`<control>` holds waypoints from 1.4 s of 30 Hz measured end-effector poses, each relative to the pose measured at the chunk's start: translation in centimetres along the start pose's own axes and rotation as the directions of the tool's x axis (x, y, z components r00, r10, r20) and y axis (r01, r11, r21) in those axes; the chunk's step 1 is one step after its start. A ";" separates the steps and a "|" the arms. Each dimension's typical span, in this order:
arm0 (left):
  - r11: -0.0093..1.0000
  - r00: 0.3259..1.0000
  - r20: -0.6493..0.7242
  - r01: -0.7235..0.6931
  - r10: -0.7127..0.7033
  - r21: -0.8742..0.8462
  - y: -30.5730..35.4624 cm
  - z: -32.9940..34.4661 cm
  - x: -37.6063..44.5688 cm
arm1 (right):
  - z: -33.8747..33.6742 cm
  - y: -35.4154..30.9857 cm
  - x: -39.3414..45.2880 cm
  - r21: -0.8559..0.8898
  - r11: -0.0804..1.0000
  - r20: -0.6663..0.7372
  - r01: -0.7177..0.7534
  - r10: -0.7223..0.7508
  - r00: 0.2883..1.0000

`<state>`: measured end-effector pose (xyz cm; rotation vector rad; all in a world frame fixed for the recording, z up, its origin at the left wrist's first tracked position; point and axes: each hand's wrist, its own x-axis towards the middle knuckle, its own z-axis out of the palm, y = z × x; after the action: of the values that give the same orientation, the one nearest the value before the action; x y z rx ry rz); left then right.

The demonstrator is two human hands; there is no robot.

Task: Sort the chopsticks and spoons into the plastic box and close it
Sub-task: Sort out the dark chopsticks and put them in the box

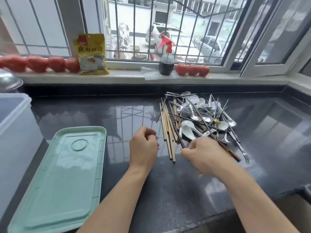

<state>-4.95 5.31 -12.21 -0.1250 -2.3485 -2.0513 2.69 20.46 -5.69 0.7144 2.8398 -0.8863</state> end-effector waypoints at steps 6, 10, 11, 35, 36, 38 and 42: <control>0.810 0.905 0.374 0.370 -0.203 -0.455 1.9 1.0 -1.0 | 2.0 -0.6 -2.8 0.086 0.981 -0.102 0.174 -0.165 0.981; 0.664 0.925 0.319 0.371 -0.205 -0.649 1.5 0.9 -0.5 | 4.6 -2.2 -1.8 0.027 0.943 -0.123 0.332 -0.326 0.937; 0.666 0.948 0.237 0.317 -0.211 -0.675 1.1 0.7 -0.2 | 5.0 -1.9 -1.6 0.024 0.931 -0.129 0.364 -0.359 0.925; 0.866 0.997 -0.027 0.046 -0.069 -0.499 -1.1 0.0 4.8 | -0.2 -0.2 13.5 -0.065 0.951 -0.796 0.303 -0.233 0.559; 0.873 0.998 -0.045 0.020 -0.049 -0.488 -0.9 0.1 4.8 | -1.1 0.1 12.7 -0.009 0.924 -0.875 0.383 -0.193 0.444; 0.904 0.996 -0.092 -0.059 0.022 -0.423 -0.7 -0.1 4.7 | -2.3 -0.1 11.2 0.130 0.833 -0.946 0.537 -0.059 0.320; 0.953 0.980 -0.080 -0.194 0.180 -0.231 0.0 -0.4 4.1 | -2.2 -1.7 9.1 0.603 0.403 -0.773 0.688 0.080 0.630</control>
<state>-9.06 5.06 -11.92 -0.2755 -1.9643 -2.2002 -6.00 24.21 -4.90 0.5599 2.9390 -2.9254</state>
